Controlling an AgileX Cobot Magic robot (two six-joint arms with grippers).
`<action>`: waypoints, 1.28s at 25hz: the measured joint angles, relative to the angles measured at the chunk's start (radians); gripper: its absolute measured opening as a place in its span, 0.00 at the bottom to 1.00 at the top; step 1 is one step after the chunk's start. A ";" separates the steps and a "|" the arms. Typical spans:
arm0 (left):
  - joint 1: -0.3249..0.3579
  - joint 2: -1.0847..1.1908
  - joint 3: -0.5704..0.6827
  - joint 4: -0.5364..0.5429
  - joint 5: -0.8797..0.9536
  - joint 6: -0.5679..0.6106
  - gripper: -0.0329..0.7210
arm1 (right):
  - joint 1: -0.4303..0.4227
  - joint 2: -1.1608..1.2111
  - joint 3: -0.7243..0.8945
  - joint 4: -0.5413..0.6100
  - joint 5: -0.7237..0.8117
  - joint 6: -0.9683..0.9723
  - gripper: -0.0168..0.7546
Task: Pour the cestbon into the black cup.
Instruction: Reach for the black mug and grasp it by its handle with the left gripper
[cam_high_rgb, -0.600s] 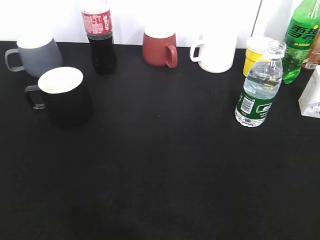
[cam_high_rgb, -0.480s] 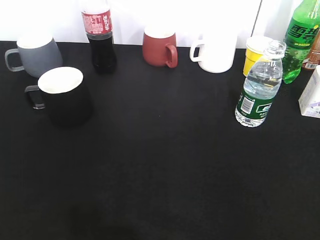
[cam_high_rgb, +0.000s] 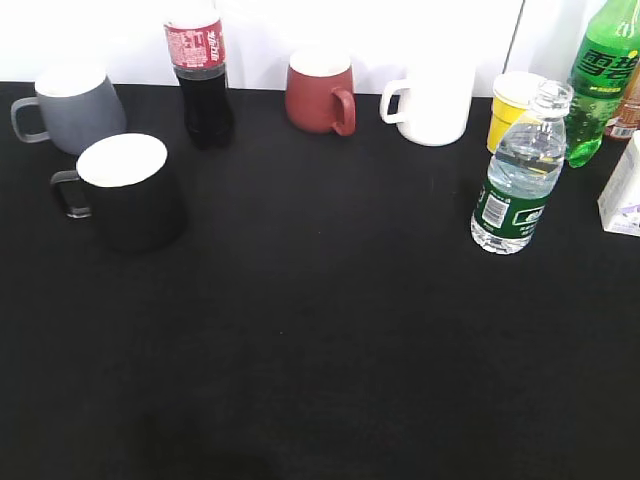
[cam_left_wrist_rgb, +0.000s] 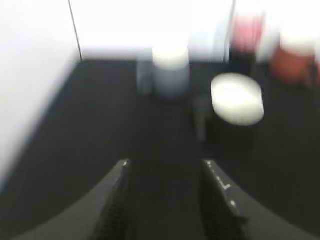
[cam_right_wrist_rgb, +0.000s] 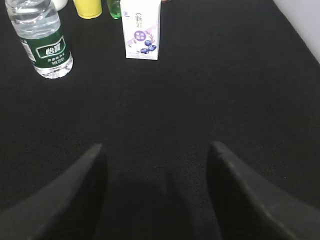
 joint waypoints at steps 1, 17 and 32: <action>0.000 0.076 -0.012 -0.004 -0.130 0.012 0.50 | 0.000 0.000 0.000 0.000 0.000 0.000 0.64; -0.206 1.097 0.347 -0.123 -1.429 -0.032 0.50 | 0.000 0.000 0.000 0.000 0.000 0.000 0.64; -0.187 1.576 0.239 0.065 -1.808 -0.128 0.50 | 0.000 0.000 0.000 0.000 0.000 0.000 0.64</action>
